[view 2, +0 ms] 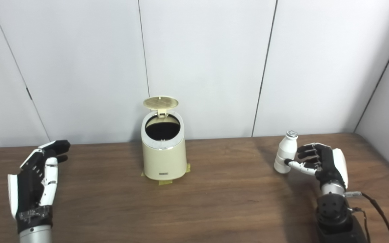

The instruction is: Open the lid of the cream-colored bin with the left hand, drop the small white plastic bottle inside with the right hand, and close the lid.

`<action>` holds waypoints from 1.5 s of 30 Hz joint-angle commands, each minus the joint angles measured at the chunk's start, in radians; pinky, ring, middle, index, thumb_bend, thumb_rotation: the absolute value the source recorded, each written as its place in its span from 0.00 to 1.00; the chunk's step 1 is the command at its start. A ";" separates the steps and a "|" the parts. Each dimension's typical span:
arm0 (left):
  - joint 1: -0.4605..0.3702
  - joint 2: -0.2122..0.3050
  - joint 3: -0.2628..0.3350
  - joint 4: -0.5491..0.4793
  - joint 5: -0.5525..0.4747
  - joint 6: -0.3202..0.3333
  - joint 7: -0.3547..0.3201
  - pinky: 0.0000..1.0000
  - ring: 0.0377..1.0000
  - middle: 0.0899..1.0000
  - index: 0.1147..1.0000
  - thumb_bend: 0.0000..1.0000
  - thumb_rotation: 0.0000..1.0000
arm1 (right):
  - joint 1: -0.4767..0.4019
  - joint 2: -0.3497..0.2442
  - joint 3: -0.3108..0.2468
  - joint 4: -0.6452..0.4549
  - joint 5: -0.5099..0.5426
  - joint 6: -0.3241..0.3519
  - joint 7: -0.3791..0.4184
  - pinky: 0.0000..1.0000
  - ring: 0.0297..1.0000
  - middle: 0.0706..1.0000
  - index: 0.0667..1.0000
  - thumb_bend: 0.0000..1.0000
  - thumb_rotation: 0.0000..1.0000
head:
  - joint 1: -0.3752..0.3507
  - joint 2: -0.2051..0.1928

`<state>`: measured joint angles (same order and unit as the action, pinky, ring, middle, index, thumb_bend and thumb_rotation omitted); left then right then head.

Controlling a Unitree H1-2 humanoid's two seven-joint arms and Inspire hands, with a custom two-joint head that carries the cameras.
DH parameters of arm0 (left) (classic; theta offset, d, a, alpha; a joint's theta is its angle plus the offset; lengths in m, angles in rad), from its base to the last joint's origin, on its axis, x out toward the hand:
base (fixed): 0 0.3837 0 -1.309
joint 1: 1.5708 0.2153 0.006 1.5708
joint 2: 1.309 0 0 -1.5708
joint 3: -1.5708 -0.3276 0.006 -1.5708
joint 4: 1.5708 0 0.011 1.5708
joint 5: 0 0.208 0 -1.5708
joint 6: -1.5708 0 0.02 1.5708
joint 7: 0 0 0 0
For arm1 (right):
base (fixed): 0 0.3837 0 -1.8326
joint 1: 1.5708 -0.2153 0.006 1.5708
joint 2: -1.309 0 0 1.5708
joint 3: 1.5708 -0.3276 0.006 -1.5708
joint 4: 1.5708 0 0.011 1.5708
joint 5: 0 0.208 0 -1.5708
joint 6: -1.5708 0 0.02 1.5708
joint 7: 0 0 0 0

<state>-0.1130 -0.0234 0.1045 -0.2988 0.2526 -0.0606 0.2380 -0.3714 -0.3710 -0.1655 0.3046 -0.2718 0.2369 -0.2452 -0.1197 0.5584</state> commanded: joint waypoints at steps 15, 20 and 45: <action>-0.041 0.002 -0.003 -0.027 0.011 -0.030 0.006 0.68 0.70 0.65 0.61 0.21 0.69 | -0.056 -0.067 0.053 -0.065 -0.017 0.136 0.120 0.53 0.61 0.67 0.69 0.93 0.18 | -0.001 0.002; -0.042 0.000 -0.003 -0.028 0.013 -0.029 0.007 0.68 0.71 0.65 0.61 0.21 0.69 | -0.062 -0.064 0.058 -0.060 -0.029 0.126 0.111 0.52 0.60 0.66 0.69 0.95 0.20 | -0.001 0.002; -0.043 -0.003 -0.002 -0.032 0.016 -0.024 0.010 0.69 0.71 0.65 0.61 0.20 0.67 | -0.133 -0.046 0.087 0.004 -0.029 0.085 0.096 0.57 0.64 0.68 0.70 0.93 0.18 | 0.002 0.005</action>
<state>-0.1145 -0.0244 0.1044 -0.2989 0.2556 -0.0606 0.2388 -0.4467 -0.4027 -0.0695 0.3290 -0.3010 0.3677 -0.1300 -0.1166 0.5629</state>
